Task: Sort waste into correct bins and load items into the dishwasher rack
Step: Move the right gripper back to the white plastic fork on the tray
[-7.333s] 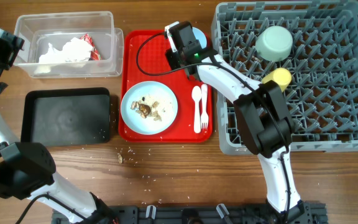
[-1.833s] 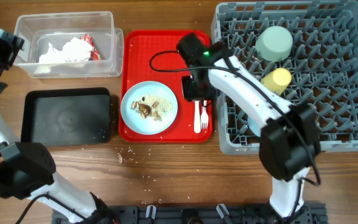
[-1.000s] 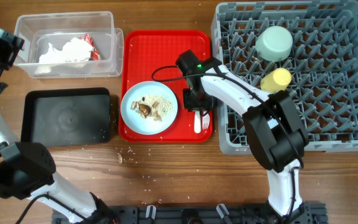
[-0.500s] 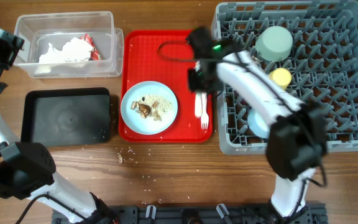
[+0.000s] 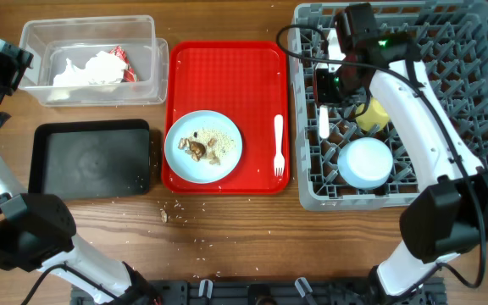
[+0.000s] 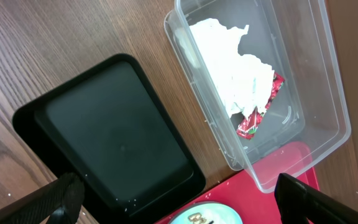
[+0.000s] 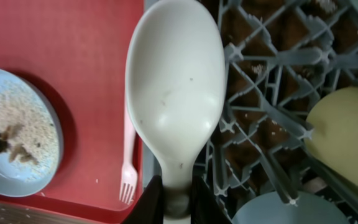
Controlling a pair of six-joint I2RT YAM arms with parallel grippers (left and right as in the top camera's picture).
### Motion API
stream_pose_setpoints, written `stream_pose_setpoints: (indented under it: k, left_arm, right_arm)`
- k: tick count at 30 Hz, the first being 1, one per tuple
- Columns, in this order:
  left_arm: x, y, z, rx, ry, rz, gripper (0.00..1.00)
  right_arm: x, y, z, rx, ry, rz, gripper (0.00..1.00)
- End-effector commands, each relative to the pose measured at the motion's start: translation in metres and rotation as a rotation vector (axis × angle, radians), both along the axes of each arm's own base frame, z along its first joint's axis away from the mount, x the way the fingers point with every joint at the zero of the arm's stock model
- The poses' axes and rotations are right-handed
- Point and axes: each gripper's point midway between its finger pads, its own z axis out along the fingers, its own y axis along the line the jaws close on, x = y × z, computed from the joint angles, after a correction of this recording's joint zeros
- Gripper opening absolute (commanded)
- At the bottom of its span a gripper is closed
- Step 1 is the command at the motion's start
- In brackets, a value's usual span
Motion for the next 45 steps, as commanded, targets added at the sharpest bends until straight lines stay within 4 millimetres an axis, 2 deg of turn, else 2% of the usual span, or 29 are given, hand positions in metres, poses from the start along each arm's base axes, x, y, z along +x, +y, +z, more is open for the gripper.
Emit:
stream_pose_setpoints:
  k: [1,4,9,14,16,20,22,24,27,30,35,41,43,45]
  left_arm:
    - [-0.001,0.002,0.002,0.011,-0.002,0.005,1.0]
    - [-0.001,0.002,0.002,0.011,-0.002,0.005,1.0]
    - [-0.001,0.002,0.002,0.011,-0.002,0.005,1.0]
    - [-0.001,0.002,0.002,0.011,-0.002,0.005,1.0]
    - [-0.001,0.002,0.002,0.011,-0.002,0.005,1.0]
    - [-0.001,0.002,0.002,0.011,-0.002,0.005,1.0]
    - [-0.001,0.002,0.002,0.011,-0.002,0.005,1.0]
    - [-0.001,0.002,0.002,0.011,-0.002,0.005,1.0]
    - [-0.001,0.002,0.002,0.011,-0.002,0.005,1.0]
    - [-0.001,0.002,0.002,0.011,-0.002,0.005,1.0]
    - [-0.001,0.002,0.002,0.011,-0.002,0.005,1.0]
    - [-0.001,0.002,0.002,0.011,-0.002,0.005,1.0]
    - [-0.001,0.002,0.002,0.011,-0.002,0.005,1.0]
    - [-0.001,0.002,0.002,0.011,-0.002,0.005,1.0]
  right_arm:
    - [-0.011,-0.005,-0.022,-0.029,0.079,-0.041,0.09]
    - [-0.023,-0.007,-0.028,-0.04,0.127,-0.044,0.12]
    - [-0.029,0.004,-0.027,0.024,0.155,-0.023,0.32]
    - [-0.035,0.003,-0.027,0.029,0.19,-0.071,0.33]
    - [-0.037,0.014,-0.025,0.064,0.19,-0.053,0.29]
    - [-0.037,0.041,-0.01,0.095,0.124,0.018,0.28]
    - [-0.039,0.055,0.003,0.111,0.074,0.054,0.3]
    - [-0.041,0.074,0.015,0.136,0.028,0.073,0.36]
    - [-0.044,0.097,0.016,0.136,0.002,0.083,0.38]
    - [-0.042,0.1,0.015,0.027,-0.066,0.044,0.4]
    - [-0.045,0.121,0.015,0.0,-0.116,0.051,0.6]
    - [-0.04,0.127,0.017,0.017,-0.142,0.054,0.61]
    - [-0.039,0.127,0.012,0.018,-0.143,0.053,0.61]
    - [-0.041,0.125,-0.004,0.016,-0.131,0.026,0.61]
